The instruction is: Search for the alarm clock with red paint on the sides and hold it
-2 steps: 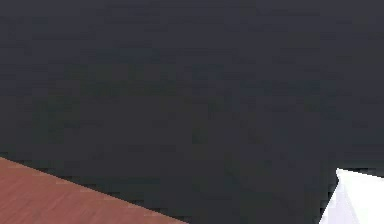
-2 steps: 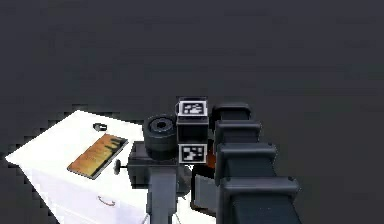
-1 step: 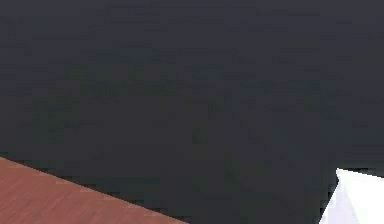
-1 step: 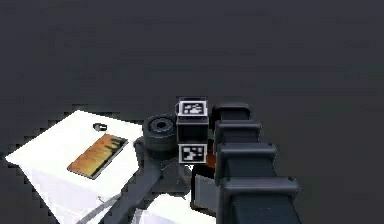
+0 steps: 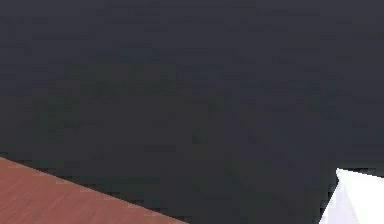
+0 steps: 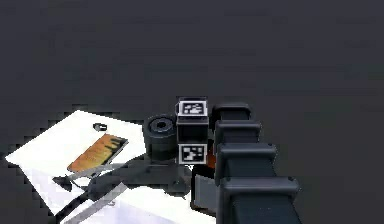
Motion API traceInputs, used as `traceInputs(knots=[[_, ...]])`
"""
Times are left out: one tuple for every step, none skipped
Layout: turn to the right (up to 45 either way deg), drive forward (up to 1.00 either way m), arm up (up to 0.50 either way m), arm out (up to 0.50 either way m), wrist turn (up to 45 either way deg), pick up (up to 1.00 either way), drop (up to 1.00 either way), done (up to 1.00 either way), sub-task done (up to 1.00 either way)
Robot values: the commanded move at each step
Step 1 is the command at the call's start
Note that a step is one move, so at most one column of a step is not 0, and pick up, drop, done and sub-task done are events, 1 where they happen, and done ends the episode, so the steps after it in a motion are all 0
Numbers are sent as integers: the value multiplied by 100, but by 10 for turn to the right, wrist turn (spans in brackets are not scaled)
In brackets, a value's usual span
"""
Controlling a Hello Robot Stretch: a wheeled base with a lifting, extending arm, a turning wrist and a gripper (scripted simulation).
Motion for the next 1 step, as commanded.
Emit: traceInputs(knots=[[0, 0, 0, 0, 450, 0, 0, 0, 0]])
